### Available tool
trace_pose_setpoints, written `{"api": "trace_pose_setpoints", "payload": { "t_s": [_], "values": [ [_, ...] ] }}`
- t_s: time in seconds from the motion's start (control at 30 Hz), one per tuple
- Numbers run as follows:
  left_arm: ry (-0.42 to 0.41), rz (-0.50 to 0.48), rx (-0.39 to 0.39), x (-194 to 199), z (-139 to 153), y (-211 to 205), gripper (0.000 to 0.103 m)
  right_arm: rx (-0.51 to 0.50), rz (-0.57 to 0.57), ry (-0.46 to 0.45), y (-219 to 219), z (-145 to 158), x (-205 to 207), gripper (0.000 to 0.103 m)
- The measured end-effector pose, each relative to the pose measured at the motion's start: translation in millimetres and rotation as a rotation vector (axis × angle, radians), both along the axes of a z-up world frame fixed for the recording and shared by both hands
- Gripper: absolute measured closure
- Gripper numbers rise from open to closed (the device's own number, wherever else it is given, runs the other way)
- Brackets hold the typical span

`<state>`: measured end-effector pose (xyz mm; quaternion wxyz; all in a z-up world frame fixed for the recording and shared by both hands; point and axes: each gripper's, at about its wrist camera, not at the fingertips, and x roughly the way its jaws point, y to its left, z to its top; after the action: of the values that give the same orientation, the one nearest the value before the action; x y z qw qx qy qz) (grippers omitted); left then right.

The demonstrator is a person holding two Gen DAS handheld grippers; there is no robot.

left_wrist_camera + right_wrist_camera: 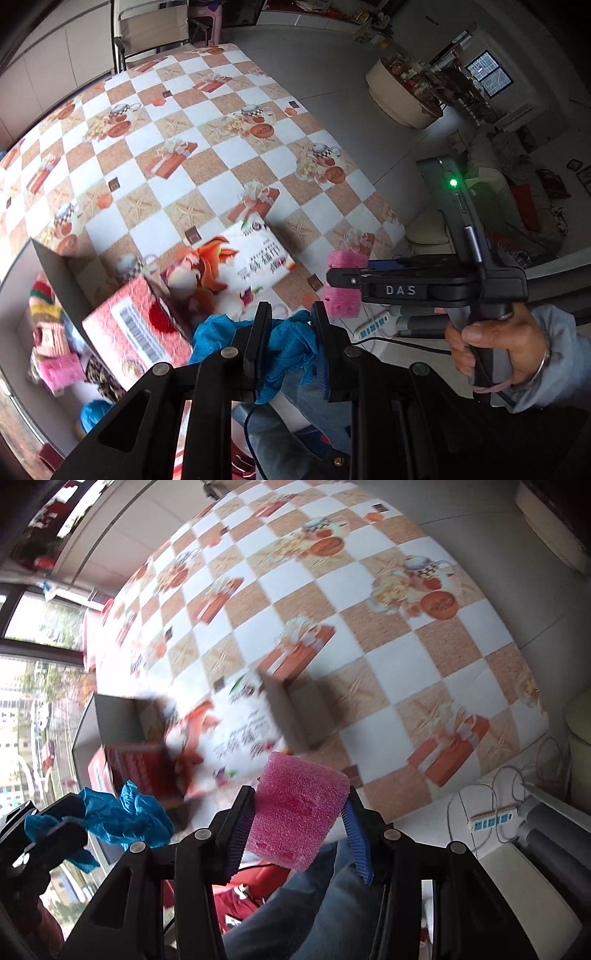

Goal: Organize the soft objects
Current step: 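Carry the blue cloth and pink sponge in both tools over the white box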

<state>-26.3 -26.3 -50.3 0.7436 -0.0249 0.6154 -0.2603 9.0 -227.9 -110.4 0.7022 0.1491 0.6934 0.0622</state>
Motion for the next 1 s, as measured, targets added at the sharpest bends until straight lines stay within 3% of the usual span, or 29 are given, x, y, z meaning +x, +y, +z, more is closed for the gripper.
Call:
{"api": "trace_pose_setpoints", "payload": {
  "t_s": [0.13, 0.37, 1.0],
  "values": [
    [-0.011, 0.034, 0.032, -24.4, -3.2, 13.2, 0.079, -0.003, 0.052, 0.001, 19.6, 2.3, -10.7, 0.054],
    [0.013, 0.099, 0.012, -57.5, -8.9, 43.1, 0.079, 0.004, 0.137, -0.002, 57.5, 6.6, -25.5, 0.054],
    [-0.035, 0.386, -0.007, -97.4, 4.1, 153.6, 0.079, 0.046, 0.448, -0.022, 187.4, 24.2, -46.5, 0.054]
  ]
}}
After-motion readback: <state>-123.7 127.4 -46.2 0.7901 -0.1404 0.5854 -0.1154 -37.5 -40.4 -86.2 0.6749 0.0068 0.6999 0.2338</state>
